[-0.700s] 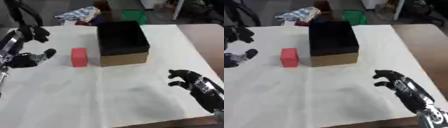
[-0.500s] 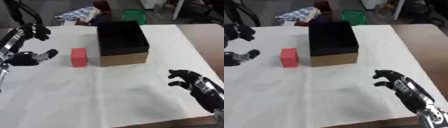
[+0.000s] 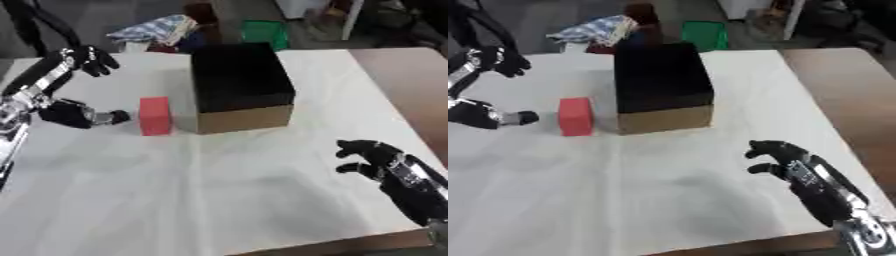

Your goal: Pick up objects on the table and place them in the box.

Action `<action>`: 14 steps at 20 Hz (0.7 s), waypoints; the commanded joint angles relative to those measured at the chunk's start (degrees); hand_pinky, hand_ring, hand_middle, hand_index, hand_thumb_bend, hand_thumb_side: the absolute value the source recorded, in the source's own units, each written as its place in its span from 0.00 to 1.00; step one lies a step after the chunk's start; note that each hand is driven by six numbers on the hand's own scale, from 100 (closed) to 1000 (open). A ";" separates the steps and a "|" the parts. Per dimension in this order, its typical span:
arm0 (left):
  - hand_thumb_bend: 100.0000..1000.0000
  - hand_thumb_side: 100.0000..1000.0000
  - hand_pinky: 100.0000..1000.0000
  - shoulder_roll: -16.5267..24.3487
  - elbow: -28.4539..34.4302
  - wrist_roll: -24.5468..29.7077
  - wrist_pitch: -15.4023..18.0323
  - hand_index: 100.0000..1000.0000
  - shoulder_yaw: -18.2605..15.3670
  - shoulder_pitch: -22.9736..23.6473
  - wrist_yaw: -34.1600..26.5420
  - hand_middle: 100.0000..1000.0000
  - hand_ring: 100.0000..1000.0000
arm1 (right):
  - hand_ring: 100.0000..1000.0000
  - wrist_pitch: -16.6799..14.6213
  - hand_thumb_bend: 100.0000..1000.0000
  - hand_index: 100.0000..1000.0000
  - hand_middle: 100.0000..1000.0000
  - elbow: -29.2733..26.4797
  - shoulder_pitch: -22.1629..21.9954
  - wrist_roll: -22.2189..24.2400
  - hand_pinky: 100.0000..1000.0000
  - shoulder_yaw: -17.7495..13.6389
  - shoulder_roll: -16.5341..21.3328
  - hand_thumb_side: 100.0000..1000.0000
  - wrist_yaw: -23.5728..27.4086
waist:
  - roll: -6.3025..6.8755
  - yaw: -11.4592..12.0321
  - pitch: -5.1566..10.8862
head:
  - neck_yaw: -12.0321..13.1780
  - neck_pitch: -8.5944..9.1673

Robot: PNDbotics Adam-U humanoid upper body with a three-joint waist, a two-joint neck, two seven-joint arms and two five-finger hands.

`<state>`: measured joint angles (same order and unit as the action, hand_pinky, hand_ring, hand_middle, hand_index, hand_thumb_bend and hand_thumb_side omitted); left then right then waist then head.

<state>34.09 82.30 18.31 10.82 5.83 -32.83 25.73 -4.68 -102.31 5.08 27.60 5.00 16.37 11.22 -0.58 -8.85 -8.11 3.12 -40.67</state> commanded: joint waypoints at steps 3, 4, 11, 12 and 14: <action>0.71 0.22 0.71 -0.19 -7.89 -0.70 1.39 0.77 2.16 -5.12 7.12 0.73 0.72 | 1.00 -0.05 0.00 0.80 0.68 -0.39 0.54 0.37 0.73 0.02 0.53 0.79 0.19 | 0.12 -0.36 0.94 | 0.37 0.76; 0.71 0.22 0.71 -0.52 -9.08 -1.02 1.84 0.77 2.32 -5.64 7.98 0.73 0.72 | 1.00 -0.04 0.00 0.80 0.68 -0.38 0.54 0.38 0.73 0.02 0.53 0.79 0.19 | 0.12 -0.38 0.95 | 0.38 0.77; 0.73 0.22 0.73 -3.21 -15.32 -0.89 2.42 0.78 3.42 -10.11 11.88 0.75 0.73 | 1.00 0.02 0.00 0.80 0.68 -0.33 0.65 0.64 0.73 0.29 0.57 0.79 0.32 | 0.24 -0.99 1.13 | 0.67 0.99; 0.73 0.23 0.73 -3.81 -16.79 -0.98 2.79 0.78 3.54 -10.84 12.52 0.75 0.73 | 1.00 0.03 0.00 0.80 0.68 -0.32 0.67 0.68 0.73 0.33 0.58 0.79 0.36 | 0.24 -1.07 1.15 | 0.67 0.99; 0.74 0.23 0.73 -4.77 -19.49 -1.48 3.67 0.78 3.60 -12.00 13.67 0.76 0.74 | 1.00 0.05 0.00 0.80 0.68 -0.31 0.70 0.74 0.73 0.37 0.59 0.79 0.41 | 0.24 -1.20 1.18 | 0.79 1.01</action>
<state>28.90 63.70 16.99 13.96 9.52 -43.45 38.59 -4.53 -102.13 5.10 28.17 5.38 16.38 11.23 -0.36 -9.97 -7.75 3.71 -40.22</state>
